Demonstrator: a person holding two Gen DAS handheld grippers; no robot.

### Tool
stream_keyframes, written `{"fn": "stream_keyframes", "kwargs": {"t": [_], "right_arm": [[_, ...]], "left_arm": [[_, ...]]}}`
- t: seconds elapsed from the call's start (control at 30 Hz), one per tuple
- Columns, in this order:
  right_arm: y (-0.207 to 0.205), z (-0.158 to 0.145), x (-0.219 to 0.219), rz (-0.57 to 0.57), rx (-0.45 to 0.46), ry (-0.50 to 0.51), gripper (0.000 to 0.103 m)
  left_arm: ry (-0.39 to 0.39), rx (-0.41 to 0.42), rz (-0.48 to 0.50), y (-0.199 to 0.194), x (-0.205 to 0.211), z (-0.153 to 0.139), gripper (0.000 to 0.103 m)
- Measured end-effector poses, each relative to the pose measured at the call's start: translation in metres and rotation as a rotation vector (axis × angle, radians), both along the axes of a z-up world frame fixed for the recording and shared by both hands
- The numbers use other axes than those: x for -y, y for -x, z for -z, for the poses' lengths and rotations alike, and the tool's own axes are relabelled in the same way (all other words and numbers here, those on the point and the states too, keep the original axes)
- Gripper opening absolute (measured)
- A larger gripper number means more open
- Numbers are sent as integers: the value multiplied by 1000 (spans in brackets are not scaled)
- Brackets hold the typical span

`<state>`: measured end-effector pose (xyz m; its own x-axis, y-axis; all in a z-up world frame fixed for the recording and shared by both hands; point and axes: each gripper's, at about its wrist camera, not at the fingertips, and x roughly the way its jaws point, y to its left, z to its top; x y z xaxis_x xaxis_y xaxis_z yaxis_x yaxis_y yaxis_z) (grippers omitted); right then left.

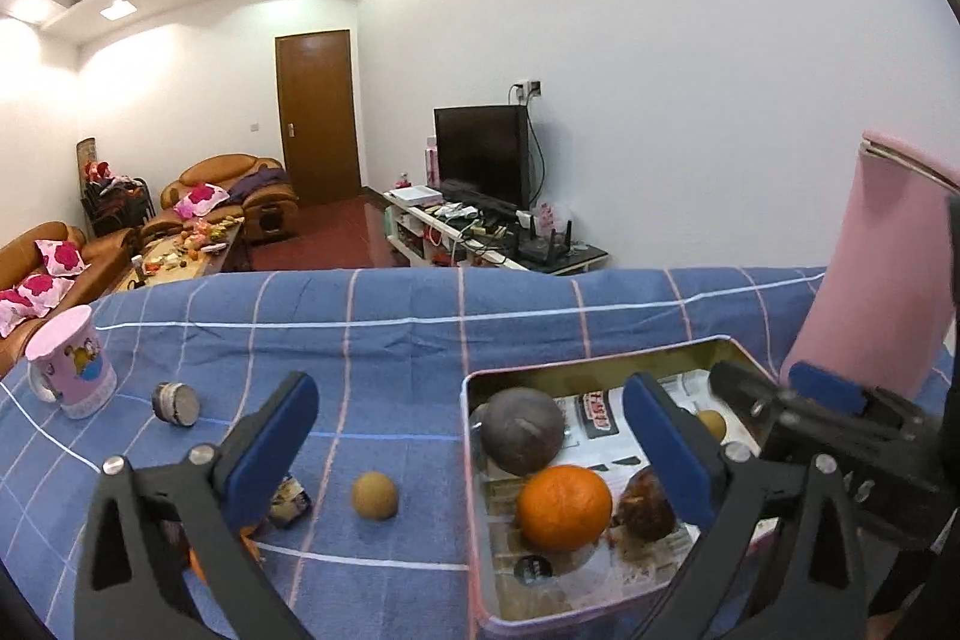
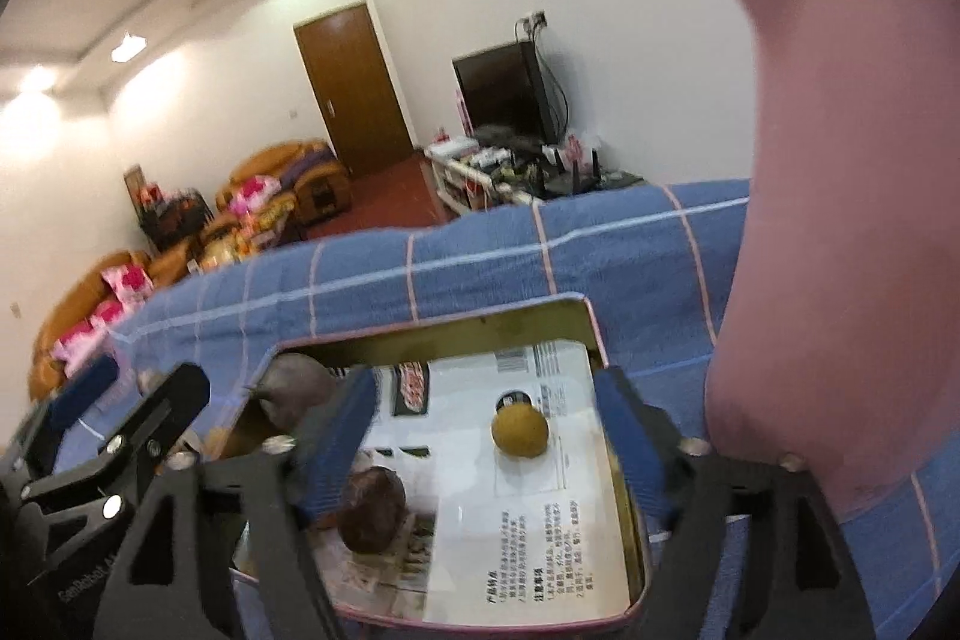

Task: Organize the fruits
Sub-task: 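Carry the beet and dark fruit into the tin box and open both tools, then withdraw both open tools from the tin box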

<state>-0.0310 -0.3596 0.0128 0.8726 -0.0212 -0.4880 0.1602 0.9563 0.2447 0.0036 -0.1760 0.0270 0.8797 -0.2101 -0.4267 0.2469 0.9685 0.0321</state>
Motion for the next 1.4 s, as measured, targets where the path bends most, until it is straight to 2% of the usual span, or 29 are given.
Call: {"fn": "stream_keyframes", "kwargs": {"t": [0.2,0.37,0.47,0.73,1.1,1.4], "right_arm": [[10,-11,-15,60,82,120,81],[29,-18,-25,153,195,200,81],[36,-20,-31,169,224,216,88],[33,-20,-45,167,179,251,88],[38,-11,-75,120,119,162,88],[37,-8,-105,90,105,149,88]], "left_arm": [[-18,20,-19,9,-14,1,103],[-17,22,-45,10,-27,4,103],[-10,16,-55,9,-36,7,103],[-25,-4,-77,7,-57,16,103],[-42,-36,-100,6,-85,26,103],[-23,-61,-124,4,-115,27,103]]}}
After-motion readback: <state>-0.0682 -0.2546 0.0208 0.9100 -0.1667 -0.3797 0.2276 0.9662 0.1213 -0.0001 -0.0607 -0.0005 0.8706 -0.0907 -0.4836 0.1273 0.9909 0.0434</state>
